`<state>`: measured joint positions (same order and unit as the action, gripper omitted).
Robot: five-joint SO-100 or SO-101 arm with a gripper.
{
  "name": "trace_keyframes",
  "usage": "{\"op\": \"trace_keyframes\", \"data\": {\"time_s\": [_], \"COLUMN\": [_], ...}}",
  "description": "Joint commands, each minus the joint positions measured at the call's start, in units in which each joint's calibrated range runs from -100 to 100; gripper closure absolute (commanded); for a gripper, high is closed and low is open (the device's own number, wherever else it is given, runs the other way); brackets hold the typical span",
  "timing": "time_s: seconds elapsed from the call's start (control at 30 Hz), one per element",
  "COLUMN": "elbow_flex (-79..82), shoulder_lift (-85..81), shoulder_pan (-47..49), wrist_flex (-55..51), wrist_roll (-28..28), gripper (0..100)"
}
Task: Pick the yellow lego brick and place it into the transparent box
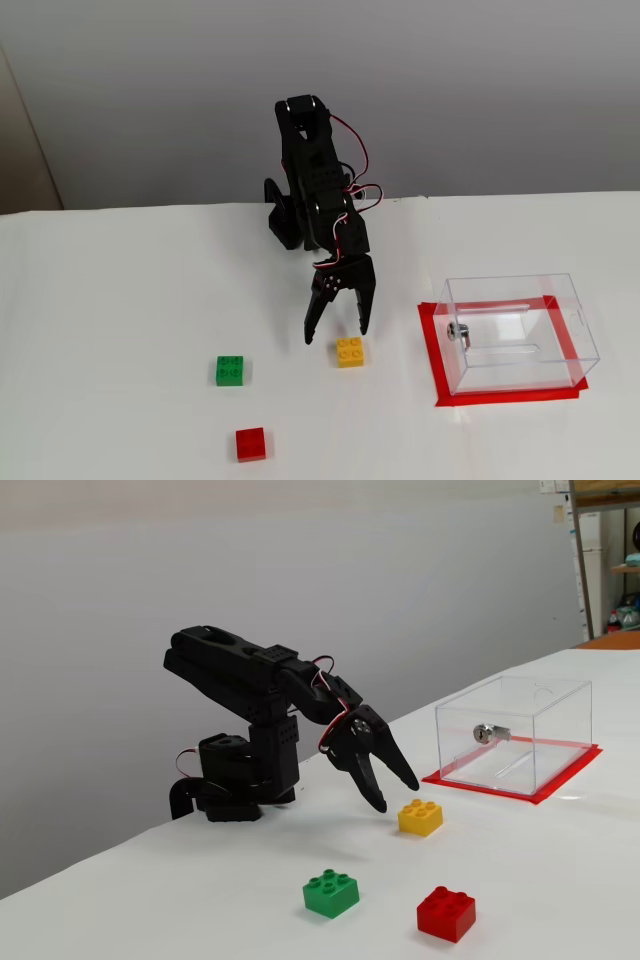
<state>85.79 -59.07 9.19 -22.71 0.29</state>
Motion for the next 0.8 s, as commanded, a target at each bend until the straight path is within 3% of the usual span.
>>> {"op": "trace_keyframes", "data": {"time_s": [0.0,0.77], "elbow_flex": [-0.3,-5.6], "shoulder_lift": [2.2,12.2], "shoulder_pan": [-0.6,-2.4], "wrist_flex": [0.7,7.6], "wrist_roll": [-0.1,0.0], "gripper": [62,62]}}
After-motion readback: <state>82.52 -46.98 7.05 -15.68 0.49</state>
